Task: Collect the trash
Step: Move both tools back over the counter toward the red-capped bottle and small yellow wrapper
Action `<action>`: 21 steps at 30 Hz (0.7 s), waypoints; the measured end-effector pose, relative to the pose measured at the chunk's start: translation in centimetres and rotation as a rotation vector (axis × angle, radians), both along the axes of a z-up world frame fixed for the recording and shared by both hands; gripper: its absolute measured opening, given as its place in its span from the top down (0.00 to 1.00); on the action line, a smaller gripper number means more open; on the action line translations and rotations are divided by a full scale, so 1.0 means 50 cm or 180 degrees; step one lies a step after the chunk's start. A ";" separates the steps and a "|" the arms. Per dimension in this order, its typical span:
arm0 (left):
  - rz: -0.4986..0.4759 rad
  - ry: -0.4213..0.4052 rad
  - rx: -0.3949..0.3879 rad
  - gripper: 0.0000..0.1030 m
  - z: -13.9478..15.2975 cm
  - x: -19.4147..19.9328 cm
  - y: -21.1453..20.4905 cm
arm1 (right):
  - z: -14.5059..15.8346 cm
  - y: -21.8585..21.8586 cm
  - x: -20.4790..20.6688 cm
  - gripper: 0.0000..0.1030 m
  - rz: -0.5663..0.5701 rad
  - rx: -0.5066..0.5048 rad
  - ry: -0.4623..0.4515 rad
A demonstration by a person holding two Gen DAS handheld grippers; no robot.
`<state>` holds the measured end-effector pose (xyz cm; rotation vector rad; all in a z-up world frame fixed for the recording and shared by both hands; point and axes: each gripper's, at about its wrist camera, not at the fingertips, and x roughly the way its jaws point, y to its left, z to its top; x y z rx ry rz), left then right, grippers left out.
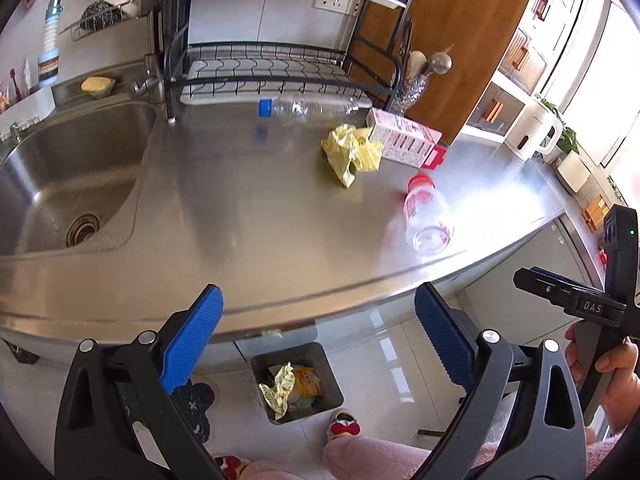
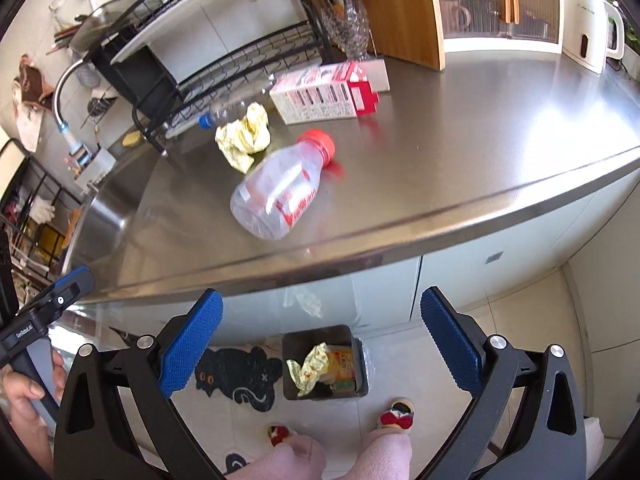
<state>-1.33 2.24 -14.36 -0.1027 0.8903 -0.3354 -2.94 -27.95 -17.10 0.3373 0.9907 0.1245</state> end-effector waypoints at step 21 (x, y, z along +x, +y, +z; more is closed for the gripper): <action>-0.0316 -0.0298 0.0159 0.09 0.044 0.260 -0.096 | 0.052 0.037 0.179 0.03 -0.0251 -0.0112 -0.0084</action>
